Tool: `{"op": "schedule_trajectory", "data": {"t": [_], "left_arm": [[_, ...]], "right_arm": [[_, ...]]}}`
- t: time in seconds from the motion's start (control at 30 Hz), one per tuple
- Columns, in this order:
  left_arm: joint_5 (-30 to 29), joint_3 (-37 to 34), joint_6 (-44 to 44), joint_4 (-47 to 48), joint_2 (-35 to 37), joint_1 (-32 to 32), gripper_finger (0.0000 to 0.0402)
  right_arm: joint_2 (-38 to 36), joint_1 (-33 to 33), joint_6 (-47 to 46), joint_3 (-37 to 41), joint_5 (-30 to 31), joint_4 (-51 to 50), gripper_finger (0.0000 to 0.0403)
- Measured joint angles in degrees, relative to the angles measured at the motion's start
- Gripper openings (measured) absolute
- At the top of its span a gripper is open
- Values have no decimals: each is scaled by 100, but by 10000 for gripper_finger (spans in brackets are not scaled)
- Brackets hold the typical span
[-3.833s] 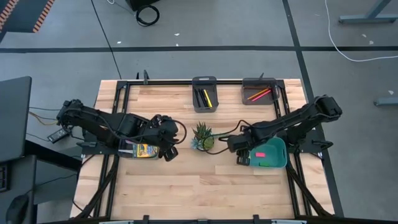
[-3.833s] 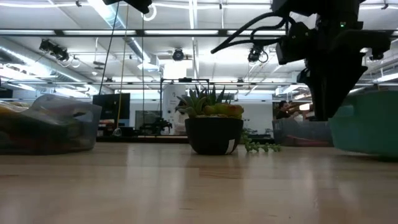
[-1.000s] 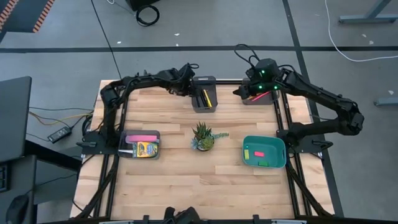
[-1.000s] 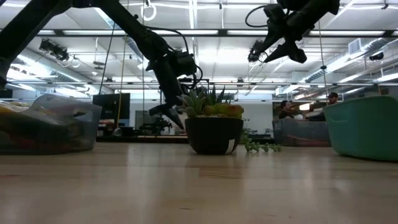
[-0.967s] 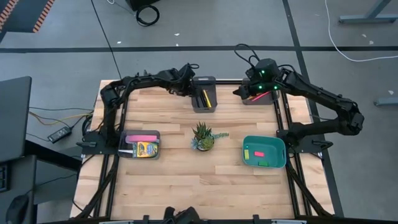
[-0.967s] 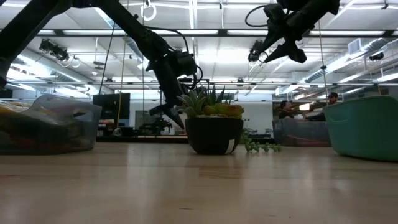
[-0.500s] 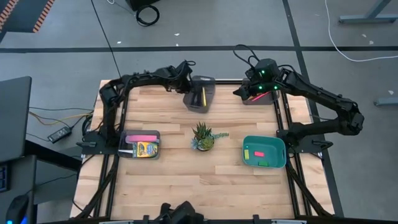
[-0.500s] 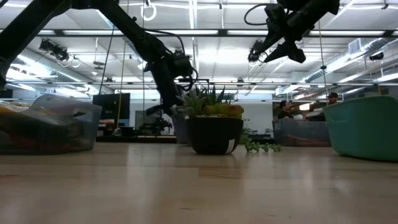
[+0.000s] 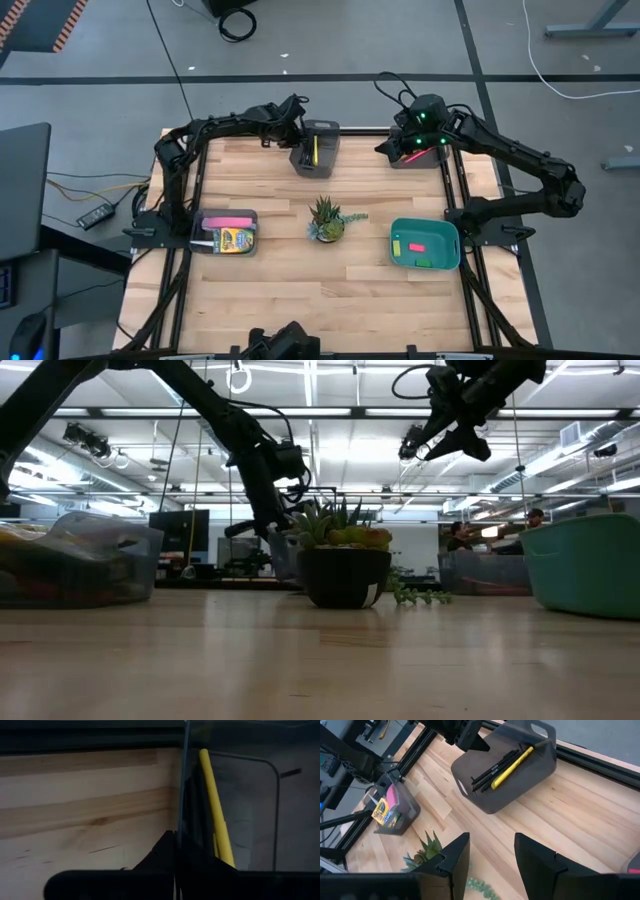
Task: Sort crayons/erasers/pens/pencils in bins
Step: Adjust the bins
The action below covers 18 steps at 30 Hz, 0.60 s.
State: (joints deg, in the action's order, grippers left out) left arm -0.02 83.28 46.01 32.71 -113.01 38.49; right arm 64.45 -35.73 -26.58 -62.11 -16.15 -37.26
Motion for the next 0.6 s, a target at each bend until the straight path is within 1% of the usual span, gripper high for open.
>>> {"op": "schedule_trajectory", "data": {"t": [0.1, 0.2, 0.47, 0.6], "left_arm": [[-135, 1, 215, 39, 17, -3, 9], [-294, 1, 455, 67, 19, -10, 20], [-385, 1, 914, 32, 20, -113, 40], [-393, 0, 940, 31, 28, -220, 57]], "right_arm": [[0, 0, 43, 0, -1, 2, 161], [0, 0, 56, 0, -1, 2, 161], [0, 0, 54, 0, -28, 2, 161], [0, 0, 54, 0, -63, 2, 161]]}}
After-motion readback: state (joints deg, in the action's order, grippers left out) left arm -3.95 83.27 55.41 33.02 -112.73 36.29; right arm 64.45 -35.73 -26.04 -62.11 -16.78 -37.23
